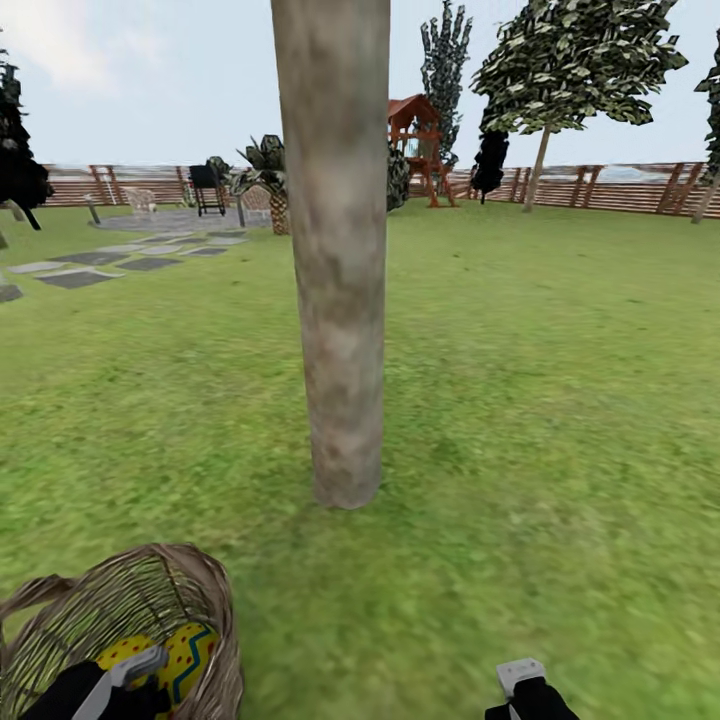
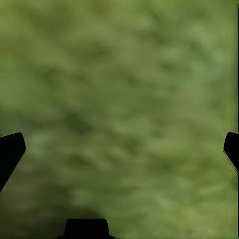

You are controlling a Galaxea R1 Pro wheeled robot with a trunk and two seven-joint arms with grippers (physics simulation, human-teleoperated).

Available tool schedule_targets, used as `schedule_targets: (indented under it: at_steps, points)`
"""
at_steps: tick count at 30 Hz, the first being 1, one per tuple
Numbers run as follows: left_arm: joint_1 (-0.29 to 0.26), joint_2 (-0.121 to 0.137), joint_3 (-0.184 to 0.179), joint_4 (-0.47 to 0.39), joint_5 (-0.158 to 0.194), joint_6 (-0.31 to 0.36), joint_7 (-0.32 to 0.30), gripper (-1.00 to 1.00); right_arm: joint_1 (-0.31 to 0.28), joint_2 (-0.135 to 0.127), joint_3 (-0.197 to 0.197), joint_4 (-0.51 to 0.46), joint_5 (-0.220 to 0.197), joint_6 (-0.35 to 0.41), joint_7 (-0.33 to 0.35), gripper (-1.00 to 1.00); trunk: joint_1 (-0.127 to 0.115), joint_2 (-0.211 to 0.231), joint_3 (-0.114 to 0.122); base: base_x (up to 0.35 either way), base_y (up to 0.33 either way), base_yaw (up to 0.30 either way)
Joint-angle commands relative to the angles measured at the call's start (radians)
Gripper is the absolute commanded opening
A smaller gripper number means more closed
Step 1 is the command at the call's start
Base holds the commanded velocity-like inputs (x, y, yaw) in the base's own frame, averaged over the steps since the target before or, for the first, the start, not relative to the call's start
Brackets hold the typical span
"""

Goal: Take the three Easter eggs out of the wicker basket on the lawn in the garden, then place them on the lawn next to a single tree (choose any tree) so that all three eggs are next to the same tree and none are left in the basket.

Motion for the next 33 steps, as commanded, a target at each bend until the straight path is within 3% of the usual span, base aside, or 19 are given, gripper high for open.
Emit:
schedule_targets:
  at_steps: [1,33]
  points:
    - [0.000,-0.005,0.006,-0.001,-0.003,0.006,-0.003,-1.00,0.000,-0.001,0.006,-0.002,0.005,0.007,0.000,1.00,-0.001,0.000,0.003,0.000,0.000,0.048]
    - [0.000,-0.028,0.006,0.000,-0.005,0.006,-0.002,-1.00,0.000,0.000,0.008,0.021,0.005,0.004,0.000,1.00,-0.015,0.007,0.127,0.000,0.000,0.001]
